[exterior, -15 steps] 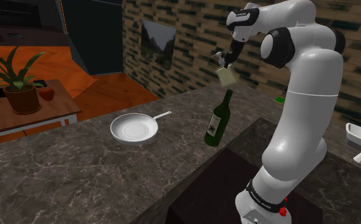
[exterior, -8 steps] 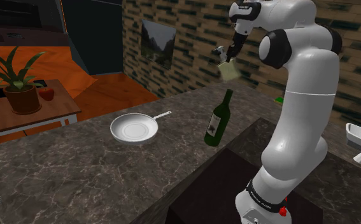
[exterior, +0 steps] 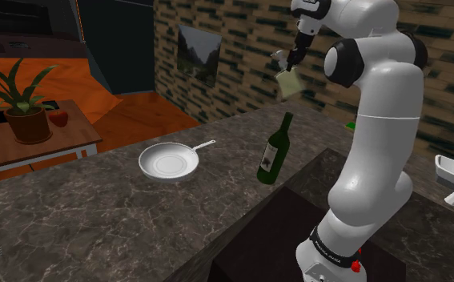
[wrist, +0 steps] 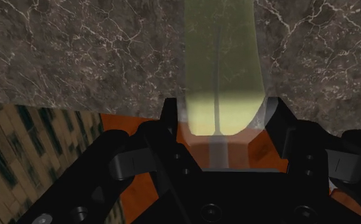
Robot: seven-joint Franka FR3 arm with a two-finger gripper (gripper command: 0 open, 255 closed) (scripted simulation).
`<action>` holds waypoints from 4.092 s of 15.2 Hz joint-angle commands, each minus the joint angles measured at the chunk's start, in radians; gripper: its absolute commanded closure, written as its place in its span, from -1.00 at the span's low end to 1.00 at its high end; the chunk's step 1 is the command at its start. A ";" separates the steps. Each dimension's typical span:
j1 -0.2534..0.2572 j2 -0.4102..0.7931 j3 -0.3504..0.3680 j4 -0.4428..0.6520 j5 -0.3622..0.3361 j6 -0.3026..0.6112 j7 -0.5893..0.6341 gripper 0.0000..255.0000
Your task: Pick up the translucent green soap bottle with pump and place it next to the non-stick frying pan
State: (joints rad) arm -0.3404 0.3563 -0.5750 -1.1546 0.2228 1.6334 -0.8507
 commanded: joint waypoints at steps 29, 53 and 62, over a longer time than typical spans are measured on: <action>0.390 -0.797 0.438 -0.858 -0.384 0.086 0.797 1.00; 0.547 -0.734 0.855 -0.799 -0.283 0.026 1.338 1.00; 0.552 -0.754 0.857 -0.937 -0.279 0.145 1.350 1.00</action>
State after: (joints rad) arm 0.2114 -0.3965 0.2825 -2.0778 -0.0559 1.7644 0.4983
